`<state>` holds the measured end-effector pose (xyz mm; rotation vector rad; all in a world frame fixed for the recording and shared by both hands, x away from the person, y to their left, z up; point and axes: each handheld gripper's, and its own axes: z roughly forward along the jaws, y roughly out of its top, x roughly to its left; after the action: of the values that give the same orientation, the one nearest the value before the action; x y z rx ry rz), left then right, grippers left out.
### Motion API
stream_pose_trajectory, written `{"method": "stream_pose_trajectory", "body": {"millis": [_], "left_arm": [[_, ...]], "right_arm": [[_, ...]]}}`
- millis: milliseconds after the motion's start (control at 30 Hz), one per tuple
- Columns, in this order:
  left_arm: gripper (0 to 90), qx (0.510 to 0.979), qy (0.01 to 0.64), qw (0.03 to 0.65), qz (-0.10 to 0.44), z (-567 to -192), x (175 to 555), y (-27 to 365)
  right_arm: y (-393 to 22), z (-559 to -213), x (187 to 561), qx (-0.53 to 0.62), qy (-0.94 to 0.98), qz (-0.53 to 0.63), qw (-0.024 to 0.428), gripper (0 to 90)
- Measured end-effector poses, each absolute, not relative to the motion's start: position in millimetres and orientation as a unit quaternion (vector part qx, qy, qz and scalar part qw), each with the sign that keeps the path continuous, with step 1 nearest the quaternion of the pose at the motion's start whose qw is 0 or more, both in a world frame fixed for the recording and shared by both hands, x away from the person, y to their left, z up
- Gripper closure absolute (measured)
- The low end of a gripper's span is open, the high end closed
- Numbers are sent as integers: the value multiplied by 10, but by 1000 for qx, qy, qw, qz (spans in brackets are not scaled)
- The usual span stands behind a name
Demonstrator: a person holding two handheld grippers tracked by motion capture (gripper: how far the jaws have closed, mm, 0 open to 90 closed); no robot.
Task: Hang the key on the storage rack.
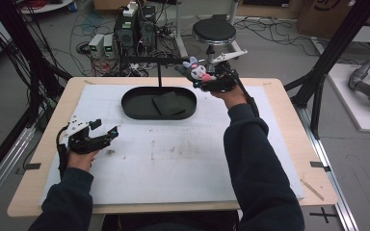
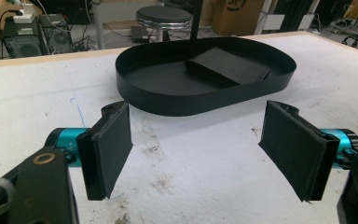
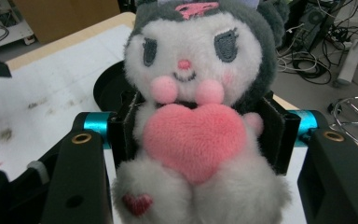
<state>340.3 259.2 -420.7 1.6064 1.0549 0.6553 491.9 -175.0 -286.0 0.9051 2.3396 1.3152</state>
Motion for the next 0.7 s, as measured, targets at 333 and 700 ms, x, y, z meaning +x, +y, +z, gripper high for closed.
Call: {"method": "stream_pose_trajectory", "body": {"millis": [333,700], "left_arm": [[244,672,442,528,272,-4209,3404,2597],[244,673,442,527,273,-4207,3402,2593]], "right_arm": [[-1630,-2894,5151,357,805,431,196,421],[-1725,-3035,5160,386,806,397,207,422]]}}
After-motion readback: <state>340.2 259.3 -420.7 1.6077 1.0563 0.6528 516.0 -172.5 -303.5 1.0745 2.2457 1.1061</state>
